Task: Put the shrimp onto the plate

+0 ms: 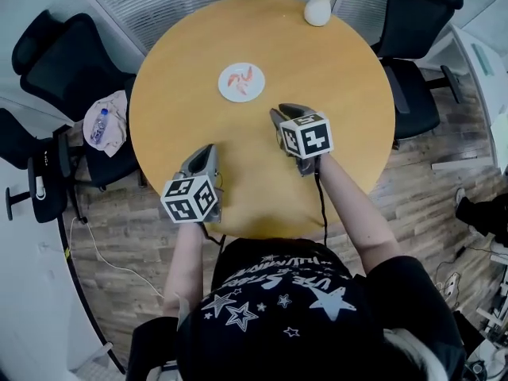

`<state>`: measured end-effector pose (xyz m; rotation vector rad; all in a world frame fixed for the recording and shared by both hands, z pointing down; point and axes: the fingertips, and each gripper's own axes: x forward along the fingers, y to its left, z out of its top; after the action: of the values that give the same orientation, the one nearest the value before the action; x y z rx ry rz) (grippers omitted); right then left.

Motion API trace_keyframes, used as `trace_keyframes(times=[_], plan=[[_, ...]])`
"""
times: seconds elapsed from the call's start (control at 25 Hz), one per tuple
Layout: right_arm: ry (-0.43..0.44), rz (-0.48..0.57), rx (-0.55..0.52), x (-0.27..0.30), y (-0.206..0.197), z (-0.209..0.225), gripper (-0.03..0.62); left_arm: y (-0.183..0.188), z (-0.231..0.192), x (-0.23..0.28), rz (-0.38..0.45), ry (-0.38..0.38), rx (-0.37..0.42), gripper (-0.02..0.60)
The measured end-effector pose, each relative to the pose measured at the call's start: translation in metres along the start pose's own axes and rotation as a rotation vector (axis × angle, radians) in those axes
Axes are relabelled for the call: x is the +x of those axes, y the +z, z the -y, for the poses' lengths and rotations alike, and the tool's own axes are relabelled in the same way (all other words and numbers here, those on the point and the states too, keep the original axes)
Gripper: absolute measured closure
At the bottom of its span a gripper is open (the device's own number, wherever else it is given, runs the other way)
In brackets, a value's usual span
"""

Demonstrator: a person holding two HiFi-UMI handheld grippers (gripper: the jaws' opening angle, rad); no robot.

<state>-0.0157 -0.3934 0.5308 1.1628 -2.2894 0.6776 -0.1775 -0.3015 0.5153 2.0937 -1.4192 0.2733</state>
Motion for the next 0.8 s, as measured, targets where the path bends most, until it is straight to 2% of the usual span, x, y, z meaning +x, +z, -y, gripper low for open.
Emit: trace_keyframes(times=[0.8], plan=[[0.060, 0.068, -0.041, -0.139, -0.060, -0.014, 0.549, -0.040, 0.098, -0.080, 0.102, 0.046, 0.009, 0.580]])
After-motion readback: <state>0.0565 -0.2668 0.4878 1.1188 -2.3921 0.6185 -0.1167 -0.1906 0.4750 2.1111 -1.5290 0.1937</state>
